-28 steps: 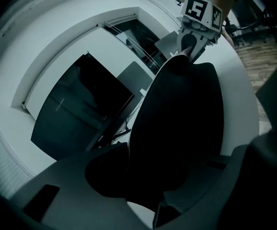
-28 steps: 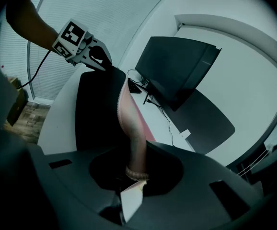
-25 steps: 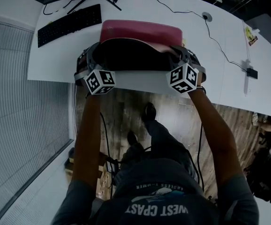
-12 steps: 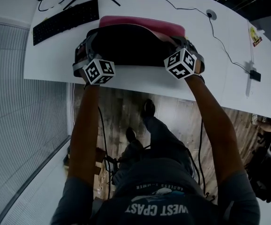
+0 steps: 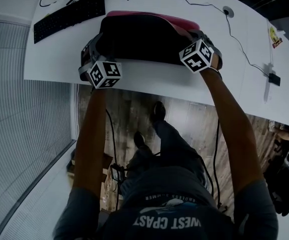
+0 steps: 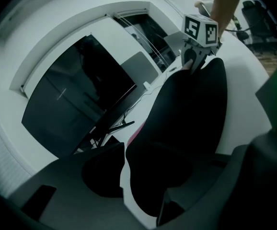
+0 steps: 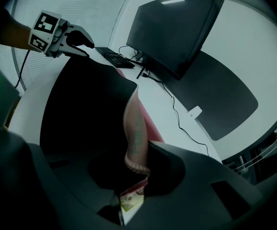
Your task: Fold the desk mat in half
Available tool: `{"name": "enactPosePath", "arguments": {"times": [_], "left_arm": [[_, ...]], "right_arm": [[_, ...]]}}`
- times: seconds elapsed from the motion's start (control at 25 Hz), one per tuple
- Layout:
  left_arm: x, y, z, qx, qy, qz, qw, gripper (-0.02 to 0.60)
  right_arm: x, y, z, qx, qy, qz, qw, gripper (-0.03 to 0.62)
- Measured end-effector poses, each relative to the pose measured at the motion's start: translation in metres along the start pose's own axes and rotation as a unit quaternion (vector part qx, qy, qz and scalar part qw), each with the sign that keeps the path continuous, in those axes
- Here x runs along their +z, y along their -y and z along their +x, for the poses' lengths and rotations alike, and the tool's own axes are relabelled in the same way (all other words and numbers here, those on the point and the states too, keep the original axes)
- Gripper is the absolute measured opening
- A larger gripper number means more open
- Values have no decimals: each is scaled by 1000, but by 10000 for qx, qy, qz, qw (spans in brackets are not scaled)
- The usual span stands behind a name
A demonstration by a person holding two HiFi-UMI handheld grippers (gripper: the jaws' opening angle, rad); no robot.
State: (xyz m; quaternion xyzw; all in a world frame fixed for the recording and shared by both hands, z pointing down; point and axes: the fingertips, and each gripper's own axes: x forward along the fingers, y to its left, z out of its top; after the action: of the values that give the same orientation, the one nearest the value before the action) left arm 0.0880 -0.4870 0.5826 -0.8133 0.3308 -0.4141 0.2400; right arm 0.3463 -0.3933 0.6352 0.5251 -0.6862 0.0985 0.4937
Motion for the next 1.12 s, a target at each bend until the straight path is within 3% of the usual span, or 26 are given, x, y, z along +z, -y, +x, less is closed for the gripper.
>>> {"name": "enactPosePath", "arguments": {"times": [0.16,0.52,0.64,0.88,1.12], "left_arm": [[-2,-8,-13,128,79,-304,9994,172],[-4,-25,-38,281,194,-353,9988,172],[-3,-33,-50,347,244,-366,9984,172],[1,-53,-84,551,376,-322,9973,172],[4,-82,-129,800,563,-367,9945,170]], "right_arm": [[-2,6,1,3,-82,35,10000,91],[-6,12,3,130,-485,-77,9987,137],[-14,14,4,153,-608,211,9978,166],[-19,30,-9,-162,-752,355,9964,288],[-9,42,-41,-492,-596,509,9957,295]]}}
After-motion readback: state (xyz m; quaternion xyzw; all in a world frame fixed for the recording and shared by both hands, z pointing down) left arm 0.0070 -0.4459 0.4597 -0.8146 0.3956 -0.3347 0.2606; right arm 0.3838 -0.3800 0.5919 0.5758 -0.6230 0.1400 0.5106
